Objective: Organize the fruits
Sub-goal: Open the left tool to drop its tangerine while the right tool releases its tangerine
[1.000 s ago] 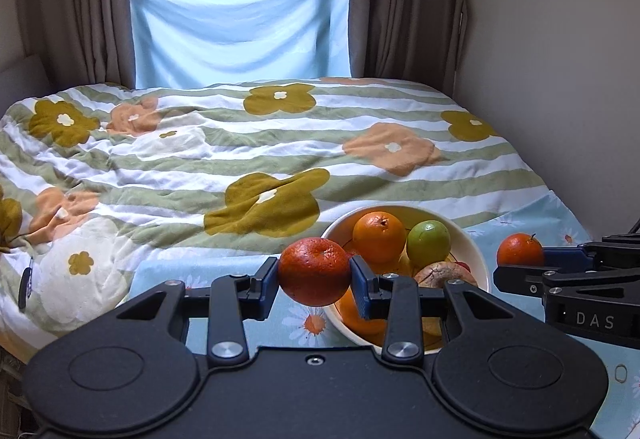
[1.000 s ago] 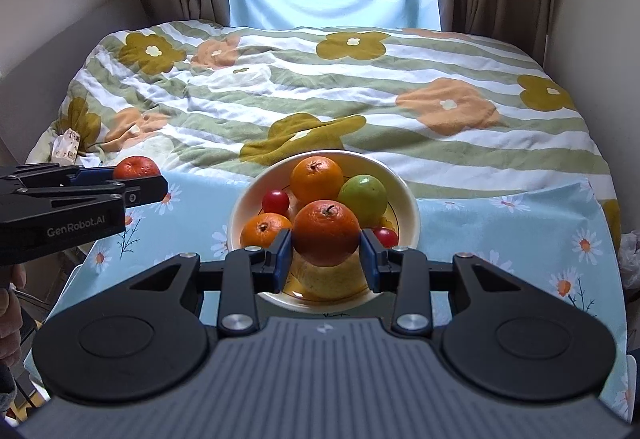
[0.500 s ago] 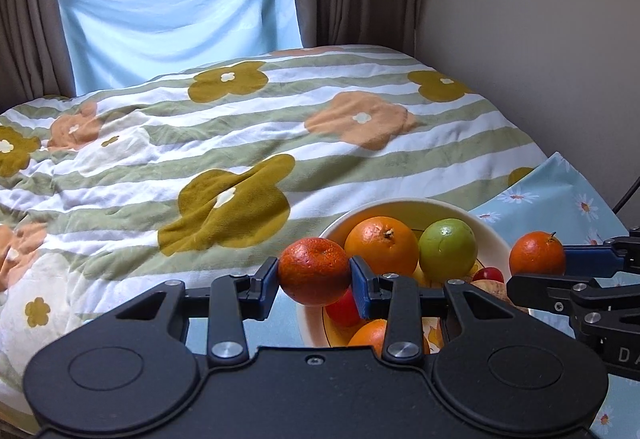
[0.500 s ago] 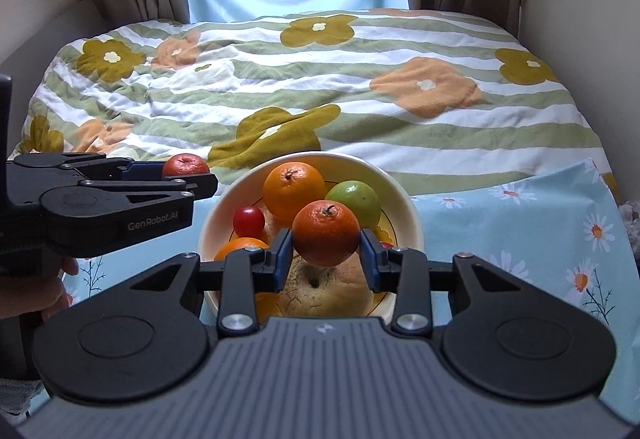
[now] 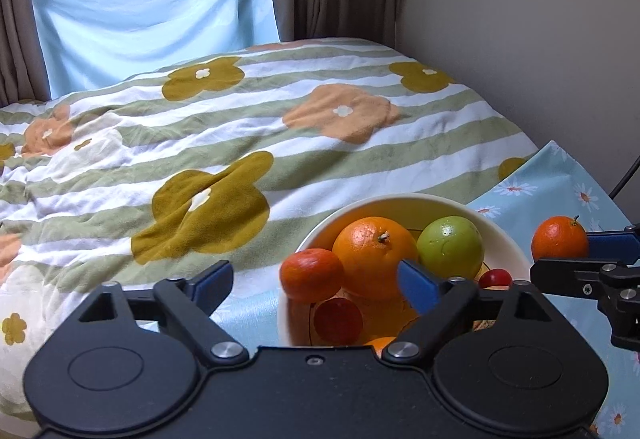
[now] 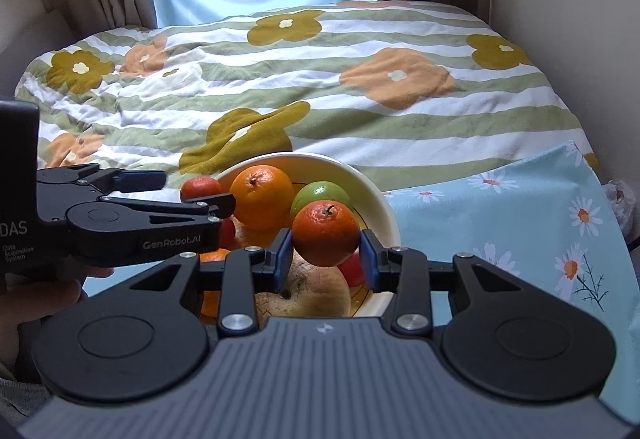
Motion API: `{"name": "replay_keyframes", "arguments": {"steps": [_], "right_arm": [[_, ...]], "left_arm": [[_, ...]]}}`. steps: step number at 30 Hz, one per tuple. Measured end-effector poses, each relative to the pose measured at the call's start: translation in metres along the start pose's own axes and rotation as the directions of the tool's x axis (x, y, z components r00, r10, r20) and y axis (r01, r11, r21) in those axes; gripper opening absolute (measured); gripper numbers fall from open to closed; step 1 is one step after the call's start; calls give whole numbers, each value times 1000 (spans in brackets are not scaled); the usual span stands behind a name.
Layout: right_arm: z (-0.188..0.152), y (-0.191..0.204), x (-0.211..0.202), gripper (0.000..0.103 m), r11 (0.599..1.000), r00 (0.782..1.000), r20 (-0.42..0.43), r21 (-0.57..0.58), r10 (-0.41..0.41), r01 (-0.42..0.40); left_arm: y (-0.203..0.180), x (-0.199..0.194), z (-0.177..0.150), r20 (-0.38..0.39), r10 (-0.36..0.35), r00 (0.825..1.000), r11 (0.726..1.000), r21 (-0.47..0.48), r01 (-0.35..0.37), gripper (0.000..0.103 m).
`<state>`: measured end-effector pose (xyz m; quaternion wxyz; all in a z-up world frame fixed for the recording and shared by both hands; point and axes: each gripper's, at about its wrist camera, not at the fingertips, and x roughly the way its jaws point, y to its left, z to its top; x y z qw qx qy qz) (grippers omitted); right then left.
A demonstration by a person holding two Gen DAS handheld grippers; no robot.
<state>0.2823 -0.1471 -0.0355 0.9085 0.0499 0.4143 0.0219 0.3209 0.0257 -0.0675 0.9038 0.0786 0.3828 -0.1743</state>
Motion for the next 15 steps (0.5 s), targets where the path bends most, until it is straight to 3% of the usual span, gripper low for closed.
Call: {"name": "replay_keyframes", "arguments": {"steps": [15], "right_arm": [[12, 3, -7, 51, 996, 999, 19, -72, 47, -45]], "left_arm": [[8, -63, -12, 48, 80, 996, 994, -78, -76, 94]]}}
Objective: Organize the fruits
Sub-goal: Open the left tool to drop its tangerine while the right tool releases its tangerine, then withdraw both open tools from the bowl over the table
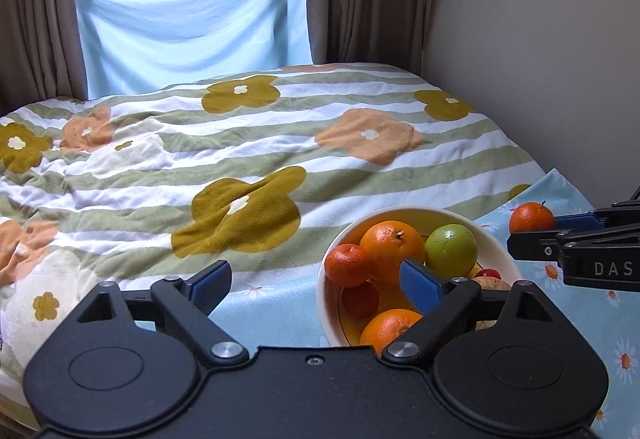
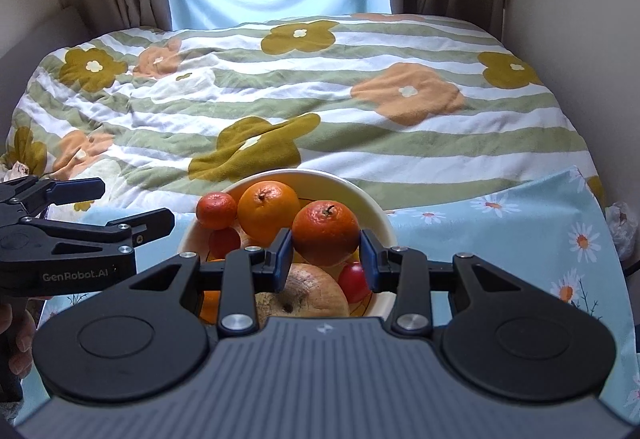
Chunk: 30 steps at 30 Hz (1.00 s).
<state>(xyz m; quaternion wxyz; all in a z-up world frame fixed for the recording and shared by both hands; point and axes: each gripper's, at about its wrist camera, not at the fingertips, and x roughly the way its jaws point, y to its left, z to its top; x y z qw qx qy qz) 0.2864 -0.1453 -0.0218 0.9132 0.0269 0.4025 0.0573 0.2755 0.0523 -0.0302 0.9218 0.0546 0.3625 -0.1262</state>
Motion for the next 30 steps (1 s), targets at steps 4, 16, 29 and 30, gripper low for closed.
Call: {"name": "replay_keyframes", "arguments": {"steps": [4, 16, 29, 30], "right_arm": [[4, 3, 4, 51, 999, 999, -12, -31, 32, -32], [3, 27, 47, 51, 978, 989, -73, -152, 132, -142], [-3, 31, 60, 91, 966, 984, -57, -185, 171, -179], [-3, 30, 56, 99, 968, 986, -40, -185, 165, -169]], "left_arm": [[0, -15, -4, 5, 22, 1000, 999, -35, -22, 94], [5, -35, -28, -25, 112, 993, 987, -116, -114, 94], [9, -39, -46, -62, 151, 987, 976, -151, -159, 94], [9, -39, -46, -61, 151, 987, 976, -151, -159, 94]]}}
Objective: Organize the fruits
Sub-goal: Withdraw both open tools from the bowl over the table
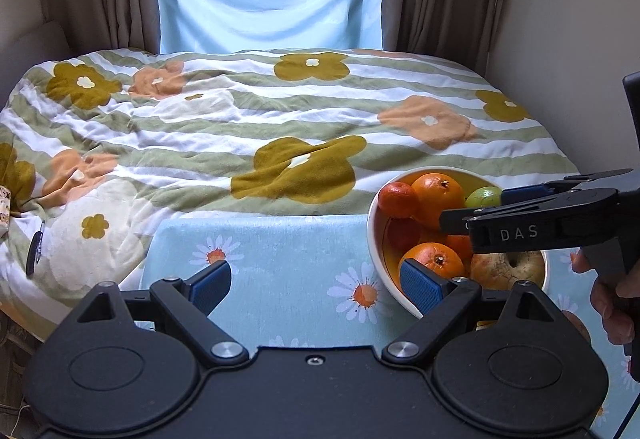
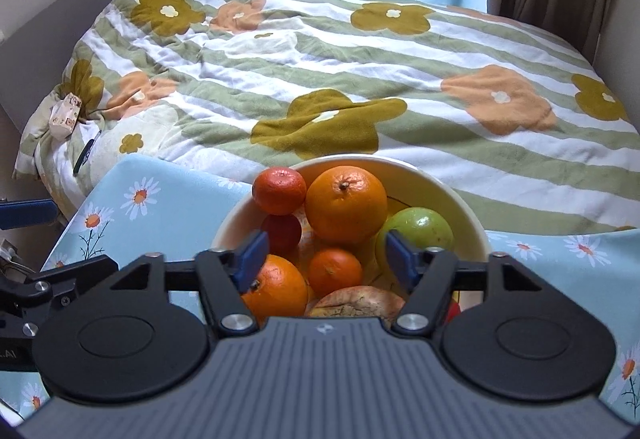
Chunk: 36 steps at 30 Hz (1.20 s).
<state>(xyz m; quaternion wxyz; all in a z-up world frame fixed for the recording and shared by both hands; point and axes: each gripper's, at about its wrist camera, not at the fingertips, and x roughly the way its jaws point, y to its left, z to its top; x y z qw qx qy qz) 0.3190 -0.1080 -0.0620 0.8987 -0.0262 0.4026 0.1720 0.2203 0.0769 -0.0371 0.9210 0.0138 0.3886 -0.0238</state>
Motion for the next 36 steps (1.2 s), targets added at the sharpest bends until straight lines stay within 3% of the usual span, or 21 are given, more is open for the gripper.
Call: {"name": "replay_keyframes", "arguments": {"steps": [12, 23, 36], "right_arm": [[-1, 5, -38, 99, 999, 999, 33, 20, -30, 30], [-5, 11, -106, 99, 994, 992, 92, 69, -89, 83], [-45, 7, -165, 103, 981, 977, 140, 133, -159, 140]], "left_arm": [[0, -23, 0, 30, -12, 999, 1000, -9, 12, 94], [-2, -63, 4, 90, -39, 995, 999, 1, 39, 94], [-18, -102, -12, 143, -76, 987, 997, 26, 73, 94]]}}
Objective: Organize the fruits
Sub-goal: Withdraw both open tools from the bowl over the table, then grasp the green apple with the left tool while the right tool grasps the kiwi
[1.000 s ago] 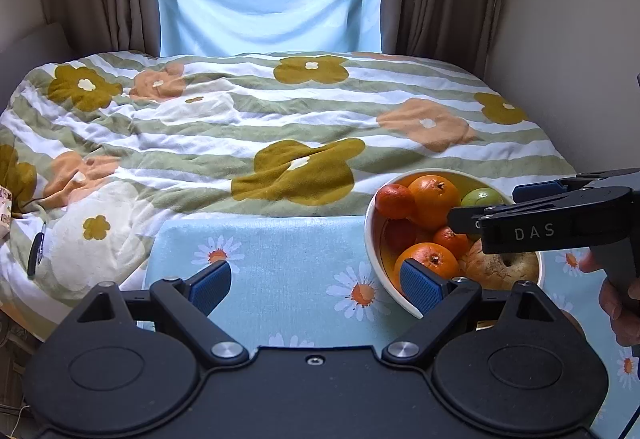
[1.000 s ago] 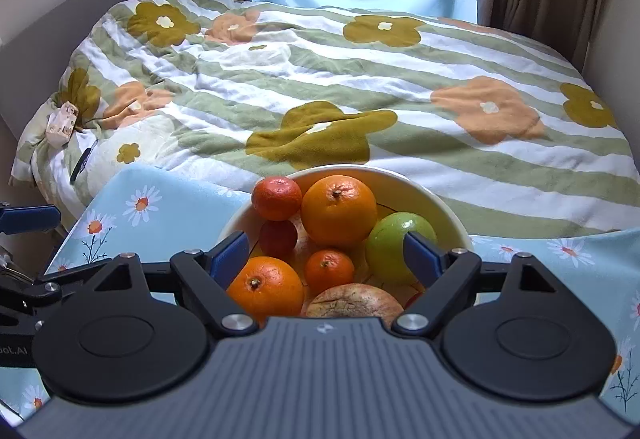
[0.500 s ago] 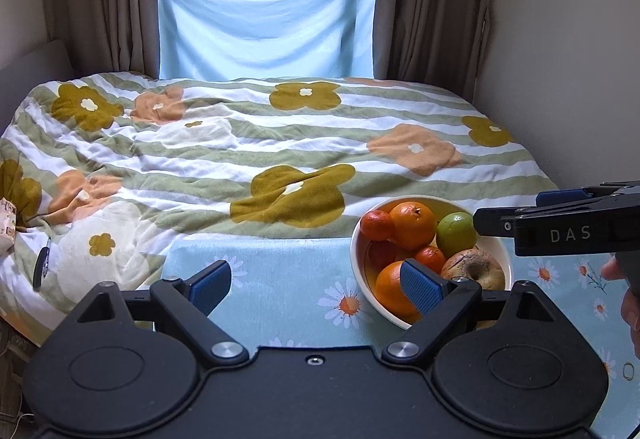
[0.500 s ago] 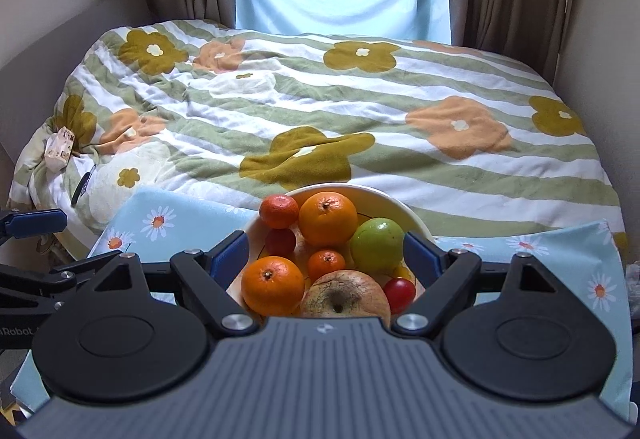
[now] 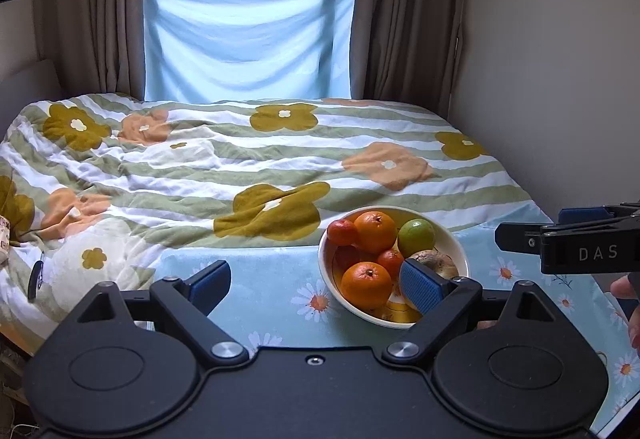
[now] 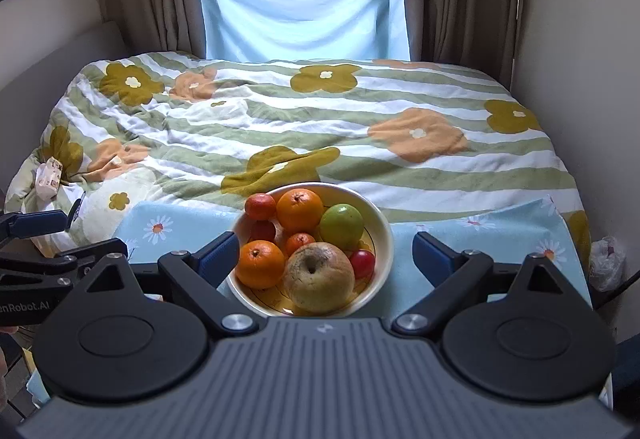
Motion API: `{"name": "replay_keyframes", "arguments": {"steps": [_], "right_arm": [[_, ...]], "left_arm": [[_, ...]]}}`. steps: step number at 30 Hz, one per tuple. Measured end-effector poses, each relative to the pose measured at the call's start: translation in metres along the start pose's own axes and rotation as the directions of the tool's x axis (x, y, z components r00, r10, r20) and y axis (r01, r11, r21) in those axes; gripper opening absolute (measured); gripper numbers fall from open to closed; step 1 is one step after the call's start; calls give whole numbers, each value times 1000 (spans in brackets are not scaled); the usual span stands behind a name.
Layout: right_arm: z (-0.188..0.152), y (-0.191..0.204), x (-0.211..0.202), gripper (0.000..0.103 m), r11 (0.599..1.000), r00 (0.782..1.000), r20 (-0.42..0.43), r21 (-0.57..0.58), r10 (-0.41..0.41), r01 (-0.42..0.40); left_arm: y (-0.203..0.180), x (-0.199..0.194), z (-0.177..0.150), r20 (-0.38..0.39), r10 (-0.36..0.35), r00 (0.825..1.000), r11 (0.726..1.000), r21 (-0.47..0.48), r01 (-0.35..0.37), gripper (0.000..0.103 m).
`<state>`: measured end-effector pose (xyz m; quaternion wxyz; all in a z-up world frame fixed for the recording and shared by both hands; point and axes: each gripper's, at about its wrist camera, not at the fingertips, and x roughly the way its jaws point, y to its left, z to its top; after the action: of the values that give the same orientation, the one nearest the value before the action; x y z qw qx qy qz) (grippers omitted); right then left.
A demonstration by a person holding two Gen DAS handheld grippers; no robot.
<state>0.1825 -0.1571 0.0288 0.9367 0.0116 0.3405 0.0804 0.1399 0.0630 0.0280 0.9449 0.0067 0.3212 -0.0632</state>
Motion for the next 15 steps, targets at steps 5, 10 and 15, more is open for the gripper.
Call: {"name": "replay_keyframes", "arguments": {"steps": [5, 10, 15], "right_arm": [[-18, -14, -18, 103, 1000, 1000, -1, -2, -1, 1], [-39, -23, -38, 103, 999, 1000, -6, -39, 1, -1], [-60, -32, -43, 103, 999, 1000, -21, -46, 20, -21]], "left_arm": [[-15, -19, -15, 12, 26, 1000, 1000, -18, -26, 96], [-33, -34, -36, 1, 45, 999, 999, -26, -45, 100], [-47, -37, -59, -7, 68, 998, 998, -12, -68, 101]]}}
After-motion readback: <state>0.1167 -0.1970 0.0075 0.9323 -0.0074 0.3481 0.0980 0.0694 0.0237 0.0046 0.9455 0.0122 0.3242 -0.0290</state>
